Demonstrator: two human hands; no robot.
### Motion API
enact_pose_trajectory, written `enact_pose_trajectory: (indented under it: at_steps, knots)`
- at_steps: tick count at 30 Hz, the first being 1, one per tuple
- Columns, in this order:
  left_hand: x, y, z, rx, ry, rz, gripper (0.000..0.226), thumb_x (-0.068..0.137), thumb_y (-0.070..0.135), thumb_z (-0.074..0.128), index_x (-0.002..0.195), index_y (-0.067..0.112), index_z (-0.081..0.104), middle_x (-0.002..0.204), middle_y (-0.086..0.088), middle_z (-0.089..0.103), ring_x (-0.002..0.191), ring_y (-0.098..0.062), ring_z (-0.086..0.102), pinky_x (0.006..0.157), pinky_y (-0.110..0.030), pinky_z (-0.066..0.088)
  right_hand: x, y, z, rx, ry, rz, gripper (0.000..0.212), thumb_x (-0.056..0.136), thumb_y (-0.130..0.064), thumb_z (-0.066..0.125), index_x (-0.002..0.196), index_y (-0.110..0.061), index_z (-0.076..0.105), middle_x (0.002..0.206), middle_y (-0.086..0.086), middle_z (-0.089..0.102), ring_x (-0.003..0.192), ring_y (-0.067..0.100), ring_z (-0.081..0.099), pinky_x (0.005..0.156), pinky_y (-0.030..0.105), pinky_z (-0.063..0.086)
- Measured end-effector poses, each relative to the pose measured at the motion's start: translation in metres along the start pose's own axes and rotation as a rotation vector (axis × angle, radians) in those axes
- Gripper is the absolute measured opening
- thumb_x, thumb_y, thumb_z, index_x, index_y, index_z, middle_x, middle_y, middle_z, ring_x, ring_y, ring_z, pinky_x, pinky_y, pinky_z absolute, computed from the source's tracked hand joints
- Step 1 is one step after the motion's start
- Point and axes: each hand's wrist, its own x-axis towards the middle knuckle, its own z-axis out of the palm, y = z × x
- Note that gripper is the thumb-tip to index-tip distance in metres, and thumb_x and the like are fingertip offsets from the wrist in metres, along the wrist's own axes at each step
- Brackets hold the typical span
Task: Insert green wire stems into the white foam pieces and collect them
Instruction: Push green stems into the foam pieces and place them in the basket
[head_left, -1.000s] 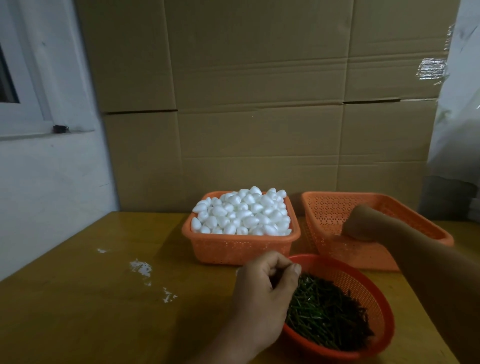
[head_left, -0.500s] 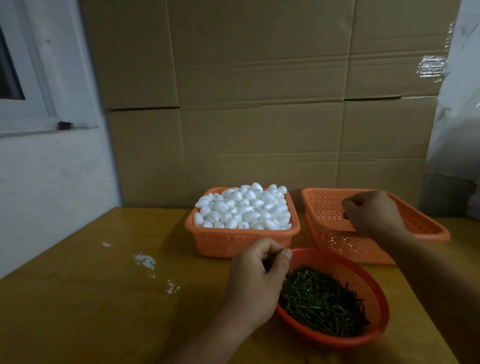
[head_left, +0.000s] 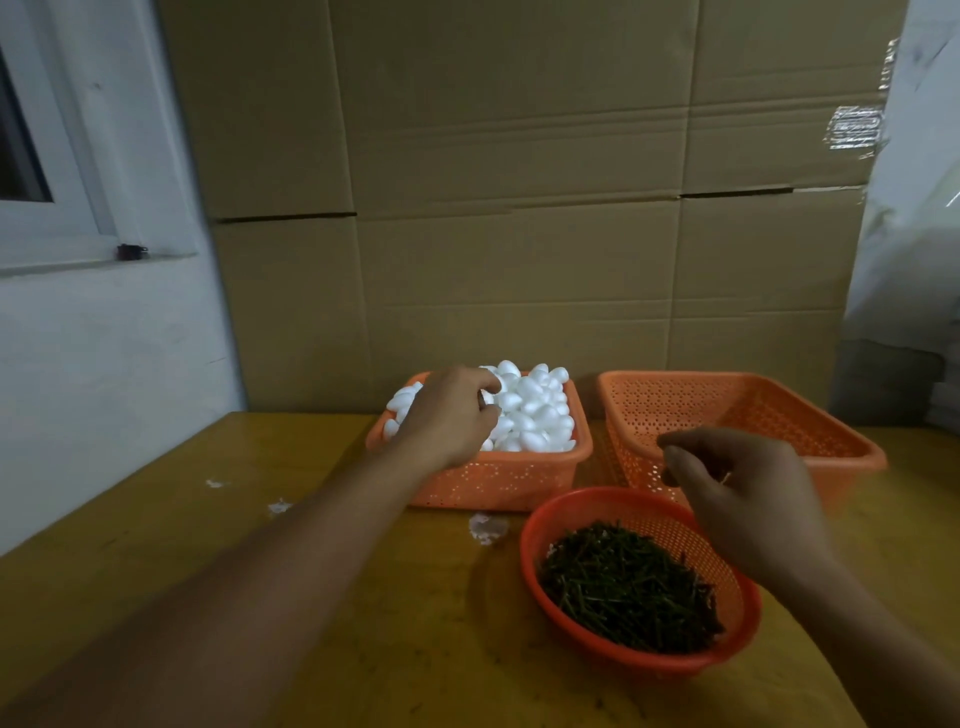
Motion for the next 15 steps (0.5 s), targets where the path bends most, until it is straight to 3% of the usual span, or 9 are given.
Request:
enact_pose_trajectory:
  at_steps: [4, 8, 15]
  knots:
    - [0.016, -0.001, 0.004, 0.189, -0.17, 0.07, 0.013, 0.091, 0.026, 0.068, 0.101, 0.02, 0.072, 0.087, 0.015, 0.051, 0.094, -0.018, 0.06, 0.081, -0.033, 0.043, -0.007, 0.01, 0.002, -0.046, -0.016, -0.043, 0.019, 0.093, -0.026, 0.063, 0.108, -0.026, 0.075, 0.079, -0.022, 0.067, 0.075, -0.012, 0.062, 0.053, 0.011, 0.042]
    - [0.019, 0.005, 0.008, 0.335, -0.262, 0.06, 0.016, 0.093, 0.031, 0.064, 0.103, 0.019, 0.068, 0.103, 0.007, 0.057, 0.115, -0.023, 0.057, 0.103, -0.048, 0.041, -0.011, 0.014, 0.004, -0.063, -0.032, -0.05, 0.017, 0.093, -0.024, 0.064, 0.106, -0.026, 0.075, 0.078, -0.022, 0.066, 0.077, -0.01, 0.063, 0.055, 0.015, 0.045]
    - [0.015, 0.003, 0.015, 0.353, -0.211, 0.051, 0.018, 0.099, 0.028, 0.06, 0.115, 0.021, 0.066, 0.127, 0.002, 0.057, 0.125, -0.021, 0.049, 0.108, -0.044, 0.033, -0.014, 0.013, 0.007, -0.069, -0.049, -0.042, 0.016, 0.092, -0.027, 0.066, 0.103, -0.029, 0.076, 0.079, -0.022, 0.069, 0.07, -0.004, 0.065, 0.059, 0.021, 0.051]
